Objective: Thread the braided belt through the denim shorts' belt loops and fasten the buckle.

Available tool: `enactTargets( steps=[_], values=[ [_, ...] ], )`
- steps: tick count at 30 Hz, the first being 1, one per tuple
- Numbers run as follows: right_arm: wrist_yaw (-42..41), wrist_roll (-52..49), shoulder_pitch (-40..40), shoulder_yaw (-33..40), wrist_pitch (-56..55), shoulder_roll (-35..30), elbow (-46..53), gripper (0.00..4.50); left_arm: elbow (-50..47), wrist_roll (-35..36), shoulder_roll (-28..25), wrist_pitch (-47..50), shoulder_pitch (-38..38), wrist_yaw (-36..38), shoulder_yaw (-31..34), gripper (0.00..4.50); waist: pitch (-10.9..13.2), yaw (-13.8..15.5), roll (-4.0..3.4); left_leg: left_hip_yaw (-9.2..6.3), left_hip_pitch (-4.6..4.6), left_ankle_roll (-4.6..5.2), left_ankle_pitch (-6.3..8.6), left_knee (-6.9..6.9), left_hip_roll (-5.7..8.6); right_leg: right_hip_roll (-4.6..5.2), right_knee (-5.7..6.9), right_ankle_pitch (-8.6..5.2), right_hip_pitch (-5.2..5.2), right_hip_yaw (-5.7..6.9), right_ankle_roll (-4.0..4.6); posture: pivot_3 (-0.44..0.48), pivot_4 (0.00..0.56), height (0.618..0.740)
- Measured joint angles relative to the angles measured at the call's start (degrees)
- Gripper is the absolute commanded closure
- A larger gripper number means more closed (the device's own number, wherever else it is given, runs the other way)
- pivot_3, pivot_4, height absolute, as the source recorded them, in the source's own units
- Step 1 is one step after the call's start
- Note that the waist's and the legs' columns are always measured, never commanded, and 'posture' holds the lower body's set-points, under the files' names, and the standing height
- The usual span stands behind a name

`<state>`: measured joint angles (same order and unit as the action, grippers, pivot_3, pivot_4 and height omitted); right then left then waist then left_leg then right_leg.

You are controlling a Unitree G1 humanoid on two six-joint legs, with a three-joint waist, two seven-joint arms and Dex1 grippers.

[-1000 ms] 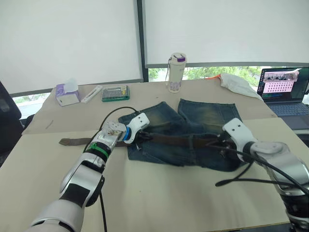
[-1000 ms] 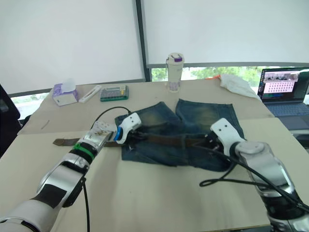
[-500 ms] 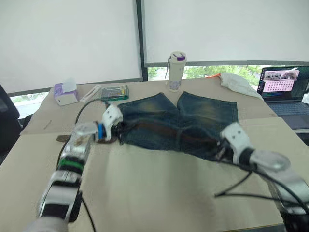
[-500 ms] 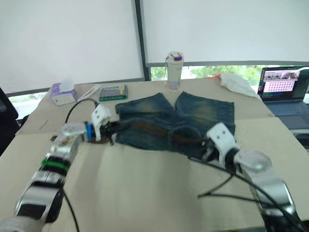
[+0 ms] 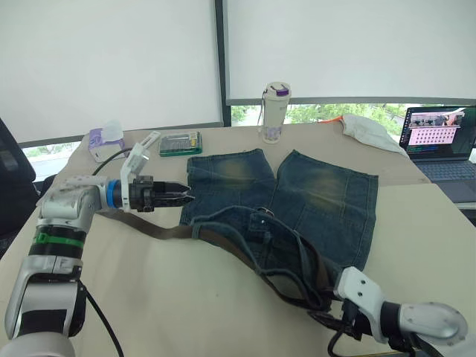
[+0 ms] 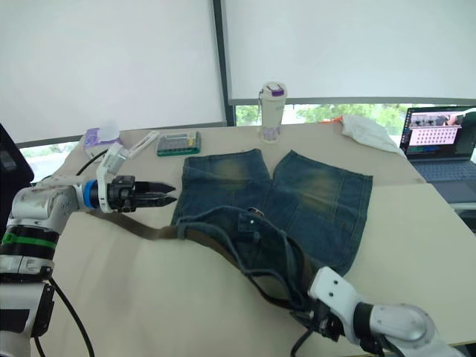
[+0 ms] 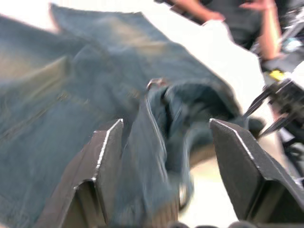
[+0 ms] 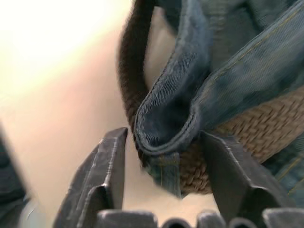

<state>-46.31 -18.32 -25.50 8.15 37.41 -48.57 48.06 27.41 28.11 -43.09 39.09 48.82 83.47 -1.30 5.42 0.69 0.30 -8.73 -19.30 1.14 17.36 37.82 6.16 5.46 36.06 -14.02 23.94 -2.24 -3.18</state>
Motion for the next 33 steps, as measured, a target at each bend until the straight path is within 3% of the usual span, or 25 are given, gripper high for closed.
enactTargets(
  steps=[1,2,6,10,14,18,22,26,30,33],
  values=[
    [-0.3,-1.6,-0.9,1.7,0.3,0.5,1.0,2.01,1.4,-0.5,1.4,-0.5,1.2,-0.8,0.0,1.53,0.0,0.1,0.04,-0.01,0.01,0.00,0.00,0.03,0.00,0.01,-0.04,0.00,-0.04,0.00,0.00,0.000,0.150,0.740],
    [-0.4,-4.0,-1.5,3.9,1.1,1.7,2.2,1.97,3.9,-2.0,4.1,-2.3,3.0,-3.2,-0.1,1.96,0.0,0.5,0.10,-0.02,0.03,0.00,0.00,0.06,-0.01,0.04,-0.10,0.00,-0.15,0.01,0.00,0.000,0.150,0.740],
    [-0.1,-12.1,-2.4,9.5,3.5,4.4,6.0,3.07,17.0,-12.1,14.3,-14.1,9.2,-13.6,-5.1,3.06,0.1,1.4,0.24,0.03,0.12,0.04,0.03,0.08,-0.01,0.05,-0.20,0.00,-0.37,-0.04,0.00,0.000,0.150,0.740],
    [1.4,-20.5,-2.7,15.0,5.5,5.8,8.3,4.44,26.9,-19.3,21.9,-23.9,10.2,-14.8,-10.1,4.40,0.1,1.4,0.31,0.05,0.02,0.07,0.05,0.06,-0.02,0.06,-0.07,0.01,-0.30,-0.08,0.00,0.000,0.150,0.740],
    [5.0,-27.3,-1.0,18.9,5.6,6.3,9.9,4.48,29.2,-22.2,23.7,-29.4,10.0,-8.5,-12.9,4.46,0.2,0.8,0.40,0.07,0.03,0.07,0.05,0.03,-0.12,0.04,-0.07,0.01,-0.23,-0.13,0.01,0.000,0.150,0.740],
    [11.8,-28.8,6.5,20.1,6.0,5.4,9.7,4.48,18.0,-22.9,18.5,-32.4,2.3,4.7,-18.3,4.46,0.1,-0.4,0.21,0.11,0.07,0.11,0.07,-0.06,-0.14,0.03,0.01,0.00,-0.23,-0.20,0.00,0.000,0.150,0.740],
    [16.7,-23.7,13.9,15.2,8.0,-0.3,6.7,4.48,5.8,-21.5,11.4,-31.6,-5.4,8.2,-22.2,4.46,0.0,-0.5,0.09,0.08,-0.04,0.09,0.07,-0.03,-0.14,-0.01,0.04,0.01,0.03,-0.21,0.01,0.000,0.150,0.740],
    [18.2,-16.5,24.1,2.9,8.6,-3.1,1.3,4.48,1.6,-22.3,9.0,-31.4,-8.9,6.6,-21.0,4.46,0.0,0.2,0.10,0.12,-0.03,0.10,0.06,0.05,-0.05,0.05,-0.12,0.00,-0.01,-0.17,0.00,0.000,0.150,0.740],
    [16.1,-5.5,35.4,-14.7,6.0,-2.5,-8.8,4.48,-3.6,-17.7,9.7,-24.2,-11.5,0.1,-13.6,4.46,0.0,-0.1,0.11,0.13,-0.07,0.08,0.06,0.03,-0.12,-0.02,-0.03,0.00,0.13,-0.15,0.00,0.000,0.150,0.740],
    [11.8,-0.9,36.5,-24.0,3.6,-1.9,-12.9,4.48,-7.8,-13.3,10.1,-18.2,-12.2,-7.1,-5.9,4.46,0.0,-0.2,0.09,0.10,-0.11,0.05,0.04,0.03,-0.14,0.01,0.11,0.00,0.18,-0.15,0.00,0.000,0.150,0.740]
  ],
)
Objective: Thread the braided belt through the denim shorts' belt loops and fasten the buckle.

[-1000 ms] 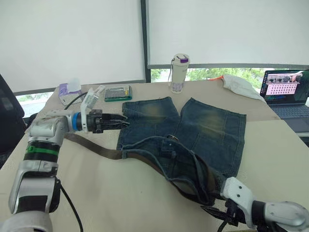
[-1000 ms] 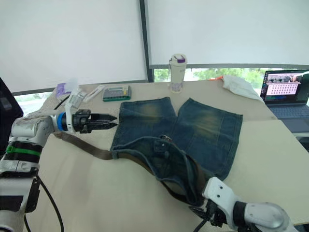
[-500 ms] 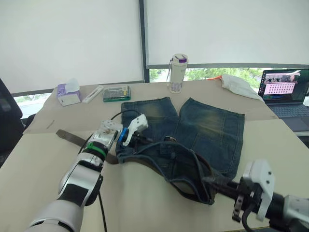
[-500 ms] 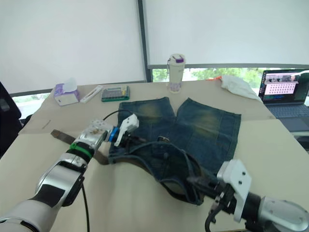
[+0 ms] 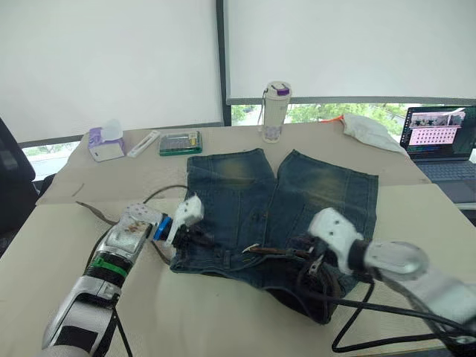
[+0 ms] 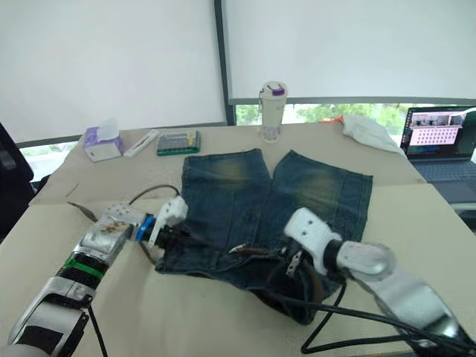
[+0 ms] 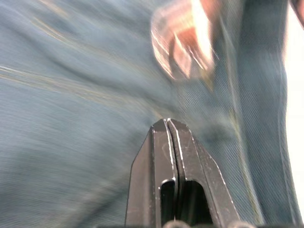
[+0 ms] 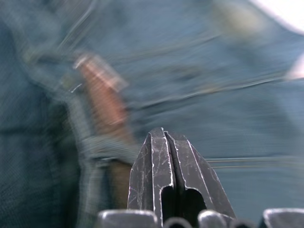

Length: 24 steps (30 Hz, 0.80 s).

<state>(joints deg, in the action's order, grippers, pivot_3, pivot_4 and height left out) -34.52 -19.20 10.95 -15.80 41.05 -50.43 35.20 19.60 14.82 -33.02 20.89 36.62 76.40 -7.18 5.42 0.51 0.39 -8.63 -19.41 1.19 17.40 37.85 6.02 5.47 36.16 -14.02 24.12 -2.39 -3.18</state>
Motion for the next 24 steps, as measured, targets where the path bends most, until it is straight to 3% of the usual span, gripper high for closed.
enactTargets(
  steps=[4,9,10,14,20,22,24],
  values=[
    [-5.1,4.2,-2.5,-6.0,-4.6,-0.9,-1.3,4.48,-5.5,3.5,-0.9,6.4,-5.1,-10.3,9.5,4.46,0.0,-0.4,-0.04,0.01,0.09,-0.01,0.00,0.00,0.02,0.05,-0.07,0.00,-0.01,-0.06,0.00,0.000,0.150,0.740],
    [-5.3,-0.5,-2.7,0.2,-6.7,7.4,-0.7,4.48,-13.0,7.4,-1.4,17.0,-13.1,-25.4,22.9,4.46,0.0,-0.8,-0.03,-0.07,0.13,-0.15,0.03,-0.04,-0.08,-0.07,-0.07,0.00,0.04,-0.07,0.01,0.000,0.150,0.740],
    [-5.2,-2.2,-2.2,2.0,-6.7,8.7,-0.2,3.91,-13.8,7.7,-1.7,18.3,-14.0,-28.3,25.5,3.94,0.0,-0.8,-0.03,-0.07,0.13,-0.16,0.04,-0.04,-0.07,-0.06,-0.07,0.00,0.03,-0.07,0.01,0.000,0.150,0.740],
    [-5.5,-6.9,0.1,7.0,-6.6,10.9,2.9,2.59,-14.9,7.7,-2.9,21.9,-15.3,-40.2,35.3,2.65,0.0,0.2,-0.01,-0.13,0.17,-0.16,0.04,-0.03,-0.02,-0.03,-0.15,0.01,-0.02,0.02,0.01,0.000,0.150,0.740],
    [-5.8,-7.8,3.9,8.1,-6.8,12.4,3.5,0.52,-12.0,-0.2,-2.6,33.8,-7.8,-62.7,35.9,0.64,0.0,1.2,0.18,-0.15,0.17,-0.19,0.03,-0.01,0.05,-0.02,-0.09,0.01,-0.06,0.04,0.01,0.000,0.150,0.740],
    [-6.9,-7.9,5.3,8.3,-7.4,12.4,3.5,0.01,-8.6,-3.0,-2.5,37.6,-3.3,-68.3,34.6,0.62,0.0,1.1,0.21,-0.13,0.17,-0.21,0.02,-0.03,0.05,-0.01,-0.03,0.01,-0.04,0.01,0.02,0.000,0.150,0.740],
    [-8.1,-8.2,6.5,8.7,-8.3,12.4,3.3,0.01,-4.3,-4.9,-2.4,39.6,0.5,-71.4,32.5,0.62,0.0,0.9,0.21,-0.13,0.15,-0.21,0.02,-0.04,0.06,0.02,0.04,0.01,-0.02,0.01,0.02,0.000,0.150,0.740]
  ],
)
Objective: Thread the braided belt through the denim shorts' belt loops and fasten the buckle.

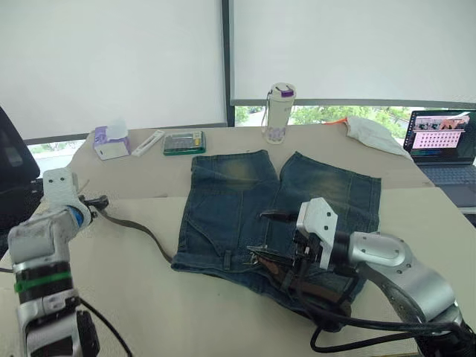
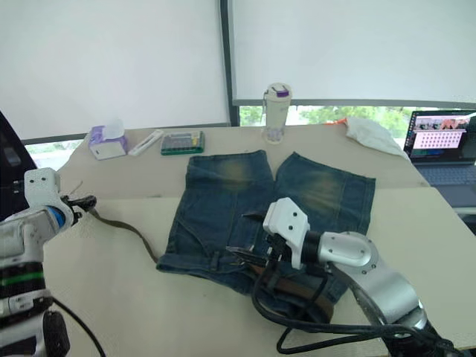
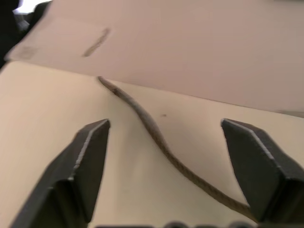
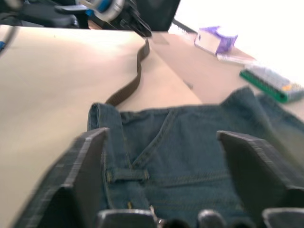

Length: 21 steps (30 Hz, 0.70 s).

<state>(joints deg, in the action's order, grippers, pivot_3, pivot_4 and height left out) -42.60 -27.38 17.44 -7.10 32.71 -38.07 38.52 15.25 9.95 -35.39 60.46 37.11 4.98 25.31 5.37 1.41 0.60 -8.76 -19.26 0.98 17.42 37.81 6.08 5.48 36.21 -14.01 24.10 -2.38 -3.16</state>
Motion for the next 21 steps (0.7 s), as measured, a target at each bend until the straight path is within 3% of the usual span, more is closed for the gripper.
enactTargets(
  steps=[7,8,10,13,19,21],
  values=[
    [-2.4,-0.6,2.0,1.4,-1.2,-0.6,0.1,0.01,20.7,-1.3,2.0,-4.3,9.7,-5.7,-1.0,0.62,0.0,-0.8,0.02,-0.01,-0.03,-0.05,-0.02,-0.03,-0.03,-0.01,0.01,0.01,0.06,0.02,0.01,0.000,0.150,0.740],
    [-2.4,-0.4,2.2,1.4,-1.2,-0.9,0.1,0.00,24.3,-1.4,2.0,-6.3,11.1,-6.5,-0.9,1.04,0.0,-0.8,0.03,-0.01,-0.03,-0.05,-0.02,-0.03,-0.03,0.00,0.00,0.01,0.06,0.02,0.01,0.000,0.150,0.740],
    [-2.4,-0.1,2.2,1.3,-1.2,-1.3,0.2,0.00,32.2,-1.4,1.8,-11.8,13.5,-9.2,0.4,1.38,0.0,-0.8,0.03,-0.01,-0.03,-0.05,-0.02,-0.04,-0.02,0.05,0.01,0.01,0.05,0.00,0.01,0.000,0.150,0.740],
    [-2.2,0.2,2.2,1.3,-0.9,-1.9,0.7,0.00,39.6,-1.4,1.0,-18.4,14.1,-11.3,1.1,2.45,0.0,-0.9,0.03,0.00,-0.04,-0.05,-0.02,-0.05,-0.03,0.06,0.08,0.01,0.07,-0.01,0.01,0.000,0.150,0.740],
    [-1.5,0.2,1.8,1.4,-0.2,-2.5,2.1,0.00,44.2,-1.2,0.0,-26.3,14.1,-10.2,0.6,4.48,0.0,-0.8,0.05,-0.01,-0.06,-0.04,-0.02,-0.03,0.00,0.07,0.08,0.01,0.06,0.00,0.01,0.000,0.150,0.740],
    [-0.9,0.2,1.3,1.4,0.2,-2.6,2.2,0.00,42.5,-1.0,-0.2,-30.3,12.1,-6.8,-0.4,4.48,0.0,-0.8,0.04,-0.01,-0.06,-0.05,-0.02,-0.04,-0.01,0.11,0.11,0.01,0.07,-0.02,0.01,0.000,0.150,0.740]
  ],
)
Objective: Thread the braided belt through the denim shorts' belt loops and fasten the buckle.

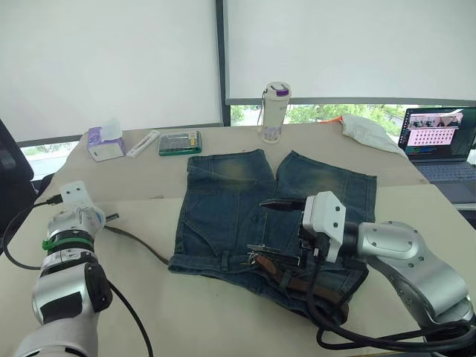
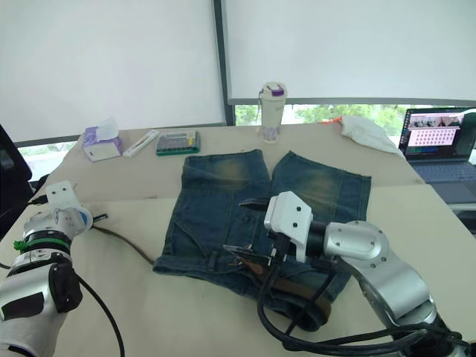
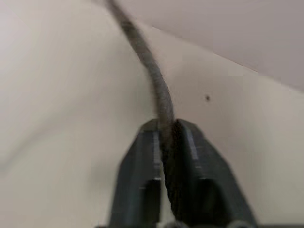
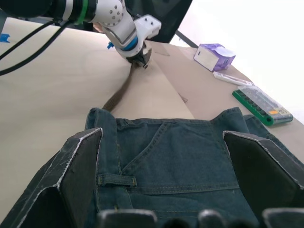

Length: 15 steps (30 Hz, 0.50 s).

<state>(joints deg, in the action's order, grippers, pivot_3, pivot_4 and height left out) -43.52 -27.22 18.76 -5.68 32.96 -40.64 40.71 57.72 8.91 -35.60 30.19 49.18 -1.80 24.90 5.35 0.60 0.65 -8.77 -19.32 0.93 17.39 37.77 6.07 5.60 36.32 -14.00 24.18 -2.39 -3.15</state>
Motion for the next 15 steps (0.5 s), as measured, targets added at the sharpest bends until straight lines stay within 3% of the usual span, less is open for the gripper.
enactTargets(
  steps=[7,8,10,15],
  values=[
    [3.1,1.2,-1.0,-0.2,2.4,0.4,-1.0,0.00,-24.7,-2.3,-0.4,-9.4,-14.4,16.1,-11.5,4.48,0.0,0.2,0.00,-0.03,-0.04,0.00,0.00,0.00,-0.02,0.23,-0.15,0.02,-0.02,0.03,0.03,0.000,0.150,0.740],
    [5.7,0.1,-1.0,0.4,5.3,3.0,-1.6,0.00,-34.6,-4.3,-2.3,-14.2,-19.8,20.7,-15.4,4.48,0.0,0.0,0.00,0.00,-0.02,-0.01,0.00,-0.04,-0.11,0.21,-0.15,0.08,-0.06,-0.03,0.13,0.000,0.150,0.740],
    [8.9,-1.7,-0.9,1.2,9.7,5.9,-3.3,0.00,-44.8,-6.8,-2.9,-21.6,-22.6,26.1,-21.7,4.48,0.0,0.5,-0.05,-0.10,-0.08,0.01,-0.02,-0.04,-0.01,0.44,-0.25,0.08,-0.06,0.00,0.13,0.000,0.150,0.740],
    [13.1,-8.9,-0.7,3.1,18.8,10.4,-3.6,0.00,-56.6,-14.3,-3.4,-41.1,-24.1,34.0,-34.0,4.48,0.0,0.3,-0.17,0.03,-0.02,0.03,-0.01,-0.10,-0.04,0.41,-0.42,0.08,-0.06,0.02,0.13,0.000,0.150,0.740]
  ],
)
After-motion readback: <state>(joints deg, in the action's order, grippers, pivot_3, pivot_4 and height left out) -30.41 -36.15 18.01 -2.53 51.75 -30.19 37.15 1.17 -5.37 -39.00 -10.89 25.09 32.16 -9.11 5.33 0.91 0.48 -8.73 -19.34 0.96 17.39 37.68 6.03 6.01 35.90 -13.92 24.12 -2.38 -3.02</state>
